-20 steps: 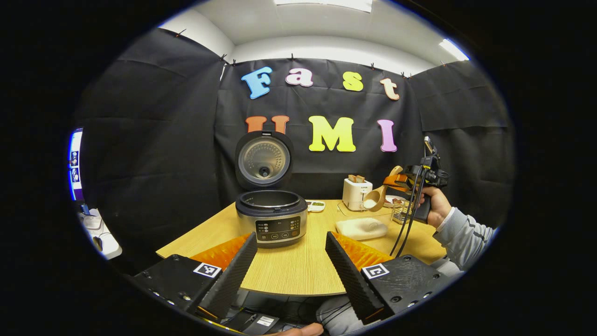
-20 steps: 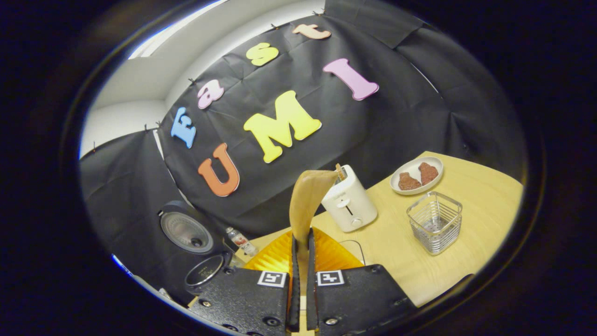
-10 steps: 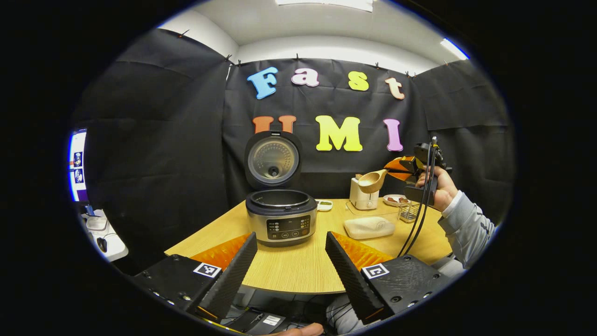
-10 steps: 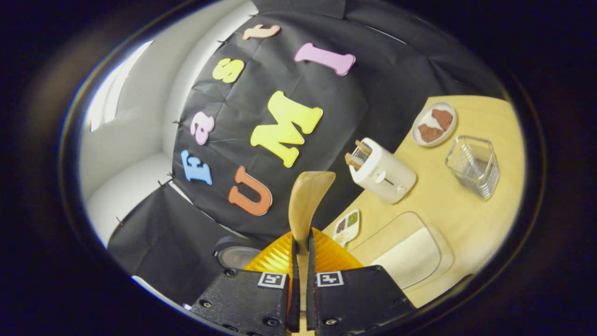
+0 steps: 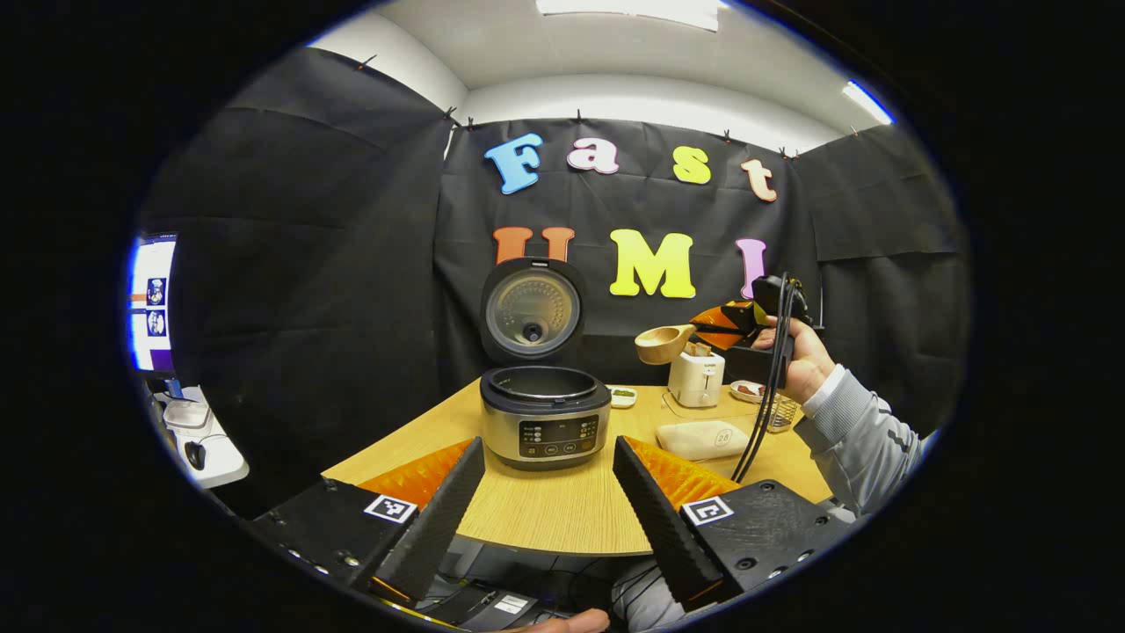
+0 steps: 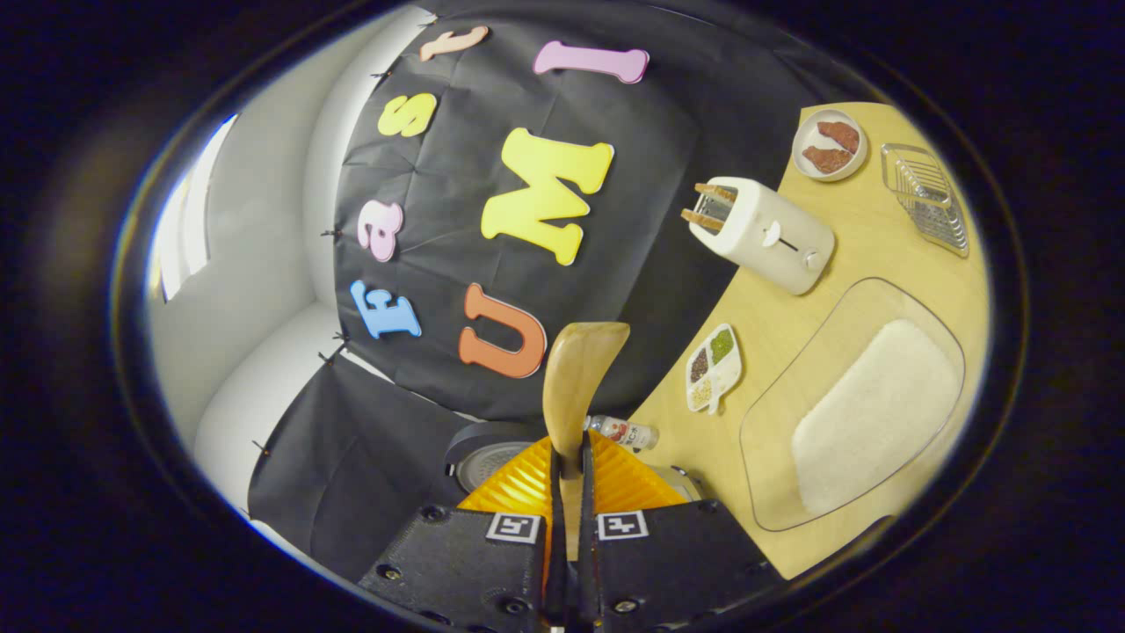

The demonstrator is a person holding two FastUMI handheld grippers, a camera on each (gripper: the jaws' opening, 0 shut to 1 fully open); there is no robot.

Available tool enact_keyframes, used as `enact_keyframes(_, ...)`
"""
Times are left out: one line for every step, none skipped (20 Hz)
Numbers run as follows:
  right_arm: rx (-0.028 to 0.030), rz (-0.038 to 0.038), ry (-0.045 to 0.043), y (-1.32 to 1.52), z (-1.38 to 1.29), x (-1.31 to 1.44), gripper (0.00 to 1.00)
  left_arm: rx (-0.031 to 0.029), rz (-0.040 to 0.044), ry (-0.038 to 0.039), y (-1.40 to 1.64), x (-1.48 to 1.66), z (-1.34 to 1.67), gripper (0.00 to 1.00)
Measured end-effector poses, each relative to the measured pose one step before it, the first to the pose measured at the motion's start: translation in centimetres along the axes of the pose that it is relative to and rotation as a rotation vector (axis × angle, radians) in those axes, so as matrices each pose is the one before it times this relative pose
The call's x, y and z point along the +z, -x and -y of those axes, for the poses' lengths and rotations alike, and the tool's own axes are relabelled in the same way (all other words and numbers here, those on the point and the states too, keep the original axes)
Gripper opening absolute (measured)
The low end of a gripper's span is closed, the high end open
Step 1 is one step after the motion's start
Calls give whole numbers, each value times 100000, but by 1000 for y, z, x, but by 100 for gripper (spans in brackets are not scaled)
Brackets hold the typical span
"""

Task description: Close the left gripper, press the button to open the rice cooker; take a wooden spoon from the chopstick holder with the right hand, scoop a spoonful of rice and pour it into the rice cooker, then put the wooden spoon back into the chopstick holder.

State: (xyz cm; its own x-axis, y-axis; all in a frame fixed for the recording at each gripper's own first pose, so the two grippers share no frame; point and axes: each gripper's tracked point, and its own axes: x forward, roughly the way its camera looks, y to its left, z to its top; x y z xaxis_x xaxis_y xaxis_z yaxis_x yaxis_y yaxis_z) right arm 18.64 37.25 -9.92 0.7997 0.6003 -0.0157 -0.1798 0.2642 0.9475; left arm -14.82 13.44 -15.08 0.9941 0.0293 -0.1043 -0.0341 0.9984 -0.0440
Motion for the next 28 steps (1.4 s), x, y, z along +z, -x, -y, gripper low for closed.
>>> enact_keyframes(469, 370, 447, -672, -687, -477, 10, 319, 382, -32, 213, 127, -20, 94)
enact_keyframes(313, -214, 554, -732, -712, -691, 10, 365, 288, 132, 191, 87, -58, 95)
enact_keyframes(-64, 16, 844, -812, -605, -646, 10, 214, 433, 16, 81, 90, -60, 94)
enact_keyframes(272, 423, 1185, -503, -715, -545, 10, 69, 346, 5, 192, 122, -38, 94)
enact_keyframes(-64, 384, 1842, -618, -654, -678, 10, 183, 122, -57, 209, 77, -75, 94)
enact_keyframes(-338, -323, 2571, -667, -454, -863, 10, 113, 118, -909, 185, 80, -148, 95)
enact_keyframes(-1112, 360, 2095, -545, -375, -868, 10, 1221, 657, -1232, 182, 244, -468, 94)
enact_keyframes(-814, 513, 1326, -504, -406, -505, 10, 1279, 520, -1218, 67, 328, -406, 94)
enact_keyframes(-400, -97, 1111, -576, -375, -740, 10, 511, -56, -950, 109, 6, -159, 94)
enact_keyframes(-24, 35, 940, -374, -428, -794, 10, 304, 373, -582, 180, 96, -222, 94)
enact_keyframes(-223, -104, 1956, -508, -382, -775, 10, 258, 660, -218, 289, 335, -61, 94)
enact_keyframes(-843, -561, 3567, -340, -281, -816, 10, -134, 683, 143, 367, 225, -43, 94)
enact_keyframes(-1151, 177, 4219, -508, -218, -583, 10, -290, 752, 473, 50, 28, -90, 94)
enact_keyframes(-1099, -80, 4191, -148, -133, -597, 10, -407, 637, 612, 229, 154, -115, 94)
enact_keyframes(-414, 353, 3142, -320, -389, -464, 10, -337, 468, 592, 100, 132, -85, 94)
enact_keyframes(-160, -358, 2723, -303, -370, -479, 10, 39, 84, 623, 27, 0, -186, 94)
enact_keyframes(-212, -524, 2282, -369, -399, -422, 11, 284, -229, 432, 72, -51, -334, 94)
enact_keyframes(-184, -873, 2645, -367, -368, -502, 11, 593, -129, 287, -33, -116, -345, 94)
enact_keyframes(-147, 291, 2390, -217, -319, -285, 10, 623, 49, 300, 3, -65, -339, 94)
enact_keyframes(117, -222, 3238, -267, -413, -293, 10, 508, 165, 557, 33, -141, -315, 94)
enact_keyframes(141, -125, 3811, -262, -312, -258, 11, 241, 161, 841, 128, -56, -311, 94)
enact_keyframes(-156, 606, 4058, -158, -152, -73, 10, -29, -127, 991, 82, -71, -205, 94)
enact_keyframes(-302, 260, 4369, -313, -259, -143, 10, -24, -252, 737, -135, -92, -133, 94)
enact_keyframes(-317, -254, 4222, -156, -182, -236, 10, 404, -103, 245, -78, -95, -280, 95)
enact_keyframes(-53, 285, 3266, -103, -232, -78, 11, 674, -131, -16, -6, -62, -123, 94)
enact_keyframes(371, -198, 2930, -58, -255, -210, 10, 299, 212, -16, -13, 42, -42, 94)
enact_keyframes(68, -482, 2996, -200, -190, -105, 11, -197, -14, 176, 75, 29, 58, 94)
enact_keyframes(-52, -384, 2865, -64, -76, -274, 10, -239, -171, 240, 69, -60, 16, 94)
